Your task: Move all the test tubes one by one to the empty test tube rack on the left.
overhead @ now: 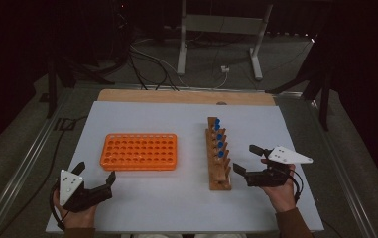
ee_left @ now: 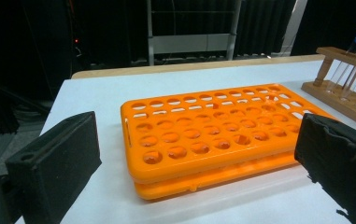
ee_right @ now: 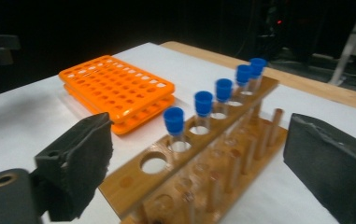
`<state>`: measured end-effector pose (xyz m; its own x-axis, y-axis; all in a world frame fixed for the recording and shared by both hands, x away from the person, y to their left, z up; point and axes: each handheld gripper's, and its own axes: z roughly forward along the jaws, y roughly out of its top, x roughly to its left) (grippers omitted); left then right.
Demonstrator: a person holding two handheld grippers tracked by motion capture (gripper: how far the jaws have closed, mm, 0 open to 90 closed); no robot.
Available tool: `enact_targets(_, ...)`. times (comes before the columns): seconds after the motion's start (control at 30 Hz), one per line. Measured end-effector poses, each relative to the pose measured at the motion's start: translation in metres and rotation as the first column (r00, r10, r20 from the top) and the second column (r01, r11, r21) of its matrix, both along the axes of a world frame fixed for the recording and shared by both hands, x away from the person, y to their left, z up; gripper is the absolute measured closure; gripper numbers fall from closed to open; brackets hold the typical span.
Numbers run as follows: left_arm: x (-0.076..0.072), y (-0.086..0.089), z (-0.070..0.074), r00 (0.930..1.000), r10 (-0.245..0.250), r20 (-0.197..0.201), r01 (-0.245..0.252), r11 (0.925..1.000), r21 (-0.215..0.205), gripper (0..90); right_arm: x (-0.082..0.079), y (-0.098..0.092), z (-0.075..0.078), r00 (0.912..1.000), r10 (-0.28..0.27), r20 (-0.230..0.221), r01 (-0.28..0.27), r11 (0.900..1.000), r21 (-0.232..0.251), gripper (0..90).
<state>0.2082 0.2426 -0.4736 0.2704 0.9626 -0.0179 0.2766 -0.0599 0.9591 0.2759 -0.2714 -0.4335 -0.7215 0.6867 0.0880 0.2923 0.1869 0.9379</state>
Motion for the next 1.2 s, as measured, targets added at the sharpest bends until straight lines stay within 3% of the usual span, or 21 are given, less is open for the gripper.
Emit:
enact_targets(0.1,-0.001,0.0,0.0,1.0,-0.003,-0.002,0.003,1.0,-0.001,1.2,0.005,0.009,0.0,0.9993,0.028,-0.025,-0.028,1.0,-0.012,12.3)
enact_targets(0.3,-0.001,-0.001,-0.001,1.0,-0.006,-0.006,0.006,1.0,0.007,1.2,0.012,0.023,-0.002,0.9985,0.042,-0.034,-0.044,0.998,-0.046,19.5)
enact_targets(0.33,-0.001,-0.001,-0.001,1.0,-0.006,-0.006,0.006,1.0,0.007,1.2,0.014,0.029,-0.003,0.9982,0.042,-0.043,-0.045,0.997,-0.061,26.8)
enact_targets(0.4,-0.001,-0.001,-0.001,1.0,-0.006,-0.006,0.006,1.0,0.007,1.2,0.015,0.031,-0.004,0.9981,0.04,-0.046,-0.043,0.997,-0.068,29.6)
enact_targets(0.43,-0.002,-0.001,-0.001,1.0,-0.006,-0.006,0.006,0.9999,0.008,1.2,0.018,0.037,-0.007,0.9977,0.041,-0.055,-0.046,0.995,-0.091,38.8)
enact_targets(0.5,-0.002,-0.001,-0.001,1.0,-0.006,-0.007,0.007,0.9999,0.008,1.2,0.02,0.041,-0.01,0.9974,0.042,-0.06,-0.048,0.993,-0.111,47.2)
enact_targets(0.7,-0.001,-0.003,-0.002,0.9999,-0.011,-0.011,0.012,0.9998,0.016,1.2,0.027,0.048,-0.016,0.9962,0.039,-0.077,-0.049,0.991,-0.127,62.4)
enact_targets(0.93,-0.001,-0.004,-0.002,0.9997,-0.02,-0.016,0.02,0.9996,0.017,1.2,0.033,0.054,-0.023,0.9949,0.031,-0.096,-0.047,0.985,-0.169,69.5)
enact_targets(1.03,-0.001,-0.006,-0.001,0.9995,-0.025,-0.02,0.025,0.9997,-0.008,1.2,0.034,0.056,-0.024,0.9946,0.026,-0.101,-0.045,0.981,-0.187,74.4)
enact_targets(1.2,0.001,-0.012,0.003,0.9987,-0.042,-0.027,0.042,0.9991,-0.001,1.3,0.034,0.056,-0.023,0.9953,0.028,-0.092,-0.046,0.979,-0.197,75.8)
